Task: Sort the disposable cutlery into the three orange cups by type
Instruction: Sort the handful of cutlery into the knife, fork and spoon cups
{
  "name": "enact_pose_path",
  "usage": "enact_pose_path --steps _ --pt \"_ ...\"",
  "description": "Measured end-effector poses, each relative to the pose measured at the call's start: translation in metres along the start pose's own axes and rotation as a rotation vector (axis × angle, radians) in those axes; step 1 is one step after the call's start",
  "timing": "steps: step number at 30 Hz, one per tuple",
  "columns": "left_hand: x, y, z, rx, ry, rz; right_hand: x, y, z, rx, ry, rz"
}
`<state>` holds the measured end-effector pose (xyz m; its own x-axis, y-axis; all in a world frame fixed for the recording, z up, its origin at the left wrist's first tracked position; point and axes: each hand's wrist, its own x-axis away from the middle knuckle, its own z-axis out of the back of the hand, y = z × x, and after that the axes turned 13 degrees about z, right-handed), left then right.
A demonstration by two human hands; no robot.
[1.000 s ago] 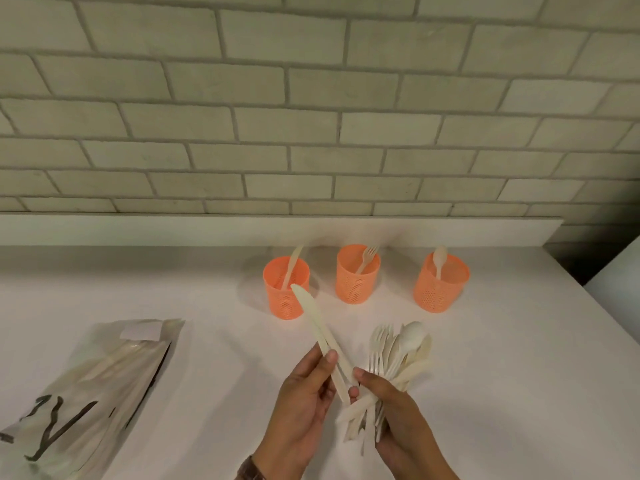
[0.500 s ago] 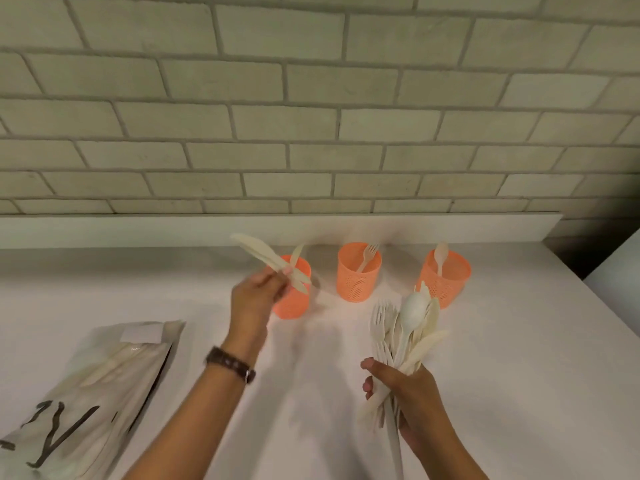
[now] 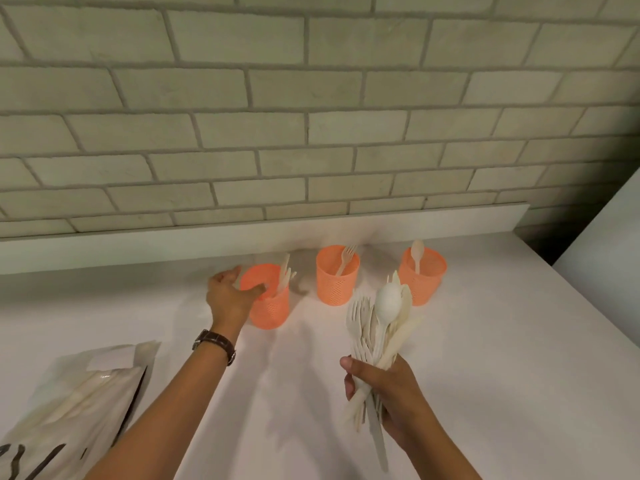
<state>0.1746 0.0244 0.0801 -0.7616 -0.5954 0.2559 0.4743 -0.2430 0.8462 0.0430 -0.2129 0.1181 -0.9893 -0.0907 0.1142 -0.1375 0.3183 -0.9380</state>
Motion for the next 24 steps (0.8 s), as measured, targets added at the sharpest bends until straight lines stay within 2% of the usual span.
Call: enact_pose_path --steps 5,13,19,22,24 --pt "0.045 -0.001 0.018 0.142 -0.028 -0.055 0.000 -0.007 -0.005 -0.009 -0.043 0.038" --pt "0.167 -0.018 0.041 0.337 -0.281 -0.117 0.011 -0.009 -0.014 -0.064 -0.087 0.068" --pt "0.213 -0.044 0.044 0.160 -0.545 -0.152 0.016 -0.007 -0.027 -0.182 -0.010 0.131" --pt "0.221 -0.050 0.043 0.051 -0.567 -0.100 0.017 -0.008 -0.033 -0.247 0.024 0.196" --pt "0.222 -0.050 0.043 0.099 -0.566 -0.070 0.018 -0.007 -0.036 -0.264 0.030 0.234"
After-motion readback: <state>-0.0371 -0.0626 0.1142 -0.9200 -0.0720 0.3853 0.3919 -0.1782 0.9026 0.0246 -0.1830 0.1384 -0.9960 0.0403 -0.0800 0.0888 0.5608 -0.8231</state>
